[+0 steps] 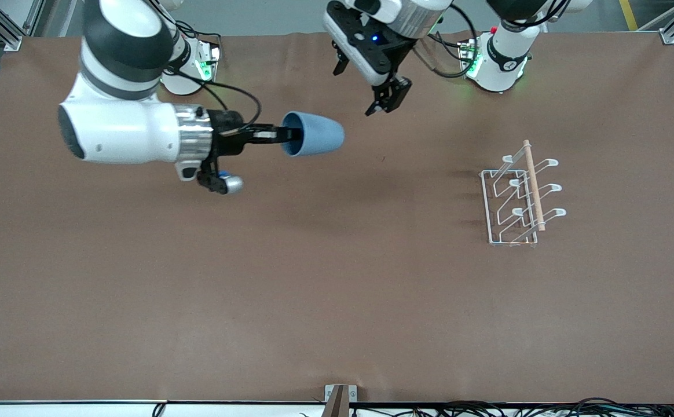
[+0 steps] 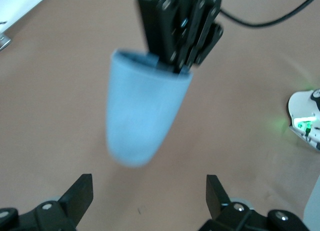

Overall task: Hang cup on cup holder
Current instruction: 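Grasp the blue cup rim with the left gripper beside the right gripper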

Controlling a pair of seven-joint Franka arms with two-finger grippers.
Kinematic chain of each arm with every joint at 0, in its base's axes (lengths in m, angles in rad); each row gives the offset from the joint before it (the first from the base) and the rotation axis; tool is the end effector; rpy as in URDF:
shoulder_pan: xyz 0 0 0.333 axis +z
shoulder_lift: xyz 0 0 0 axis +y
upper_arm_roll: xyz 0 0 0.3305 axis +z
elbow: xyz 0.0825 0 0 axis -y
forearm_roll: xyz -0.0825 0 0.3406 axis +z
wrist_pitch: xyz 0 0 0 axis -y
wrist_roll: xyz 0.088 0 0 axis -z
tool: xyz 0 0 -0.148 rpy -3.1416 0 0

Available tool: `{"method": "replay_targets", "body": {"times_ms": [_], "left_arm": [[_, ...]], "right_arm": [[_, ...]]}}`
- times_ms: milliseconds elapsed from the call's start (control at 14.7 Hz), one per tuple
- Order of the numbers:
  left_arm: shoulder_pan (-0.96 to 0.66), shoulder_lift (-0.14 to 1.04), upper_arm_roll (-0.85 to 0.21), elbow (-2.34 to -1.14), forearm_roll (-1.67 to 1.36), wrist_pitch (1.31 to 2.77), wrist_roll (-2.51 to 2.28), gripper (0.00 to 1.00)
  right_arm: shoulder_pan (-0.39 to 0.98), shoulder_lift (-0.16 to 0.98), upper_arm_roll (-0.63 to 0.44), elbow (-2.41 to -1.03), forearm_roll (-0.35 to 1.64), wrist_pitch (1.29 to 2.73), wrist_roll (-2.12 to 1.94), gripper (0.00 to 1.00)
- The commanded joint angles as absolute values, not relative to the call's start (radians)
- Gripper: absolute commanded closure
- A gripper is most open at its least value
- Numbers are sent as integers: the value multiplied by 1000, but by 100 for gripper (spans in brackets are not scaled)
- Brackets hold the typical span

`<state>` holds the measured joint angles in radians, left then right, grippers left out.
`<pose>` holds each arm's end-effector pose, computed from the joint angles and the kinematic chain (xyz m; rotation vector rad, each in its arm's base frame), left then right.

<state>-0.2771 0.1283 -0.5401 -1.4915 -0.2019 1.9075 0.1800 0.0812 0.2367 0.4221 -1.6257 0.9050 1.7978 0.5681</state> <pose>0.4024 -0.4313 0.6128 2.4758 -1.2667 0.2907 0.4875 0.3519 0.5288 -2.2194 0.3552 0.6551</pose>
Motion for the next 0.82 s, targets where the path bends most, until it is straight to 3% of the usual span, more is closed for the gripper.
{"method": "replay_targets", "body": {"times_ms": [0, 748], "left_arm": [[-272, 152, -543, -1474, -213, 1917, 276, 3], [-273, 170, -557, -1583, -210, 2094, 437, 5]], "right_arm": [[86, 239, 445, -1624, 936, 1795, 597, 100], [94, 249, 445, -1626, 936, 1796, 595, 100]]}}
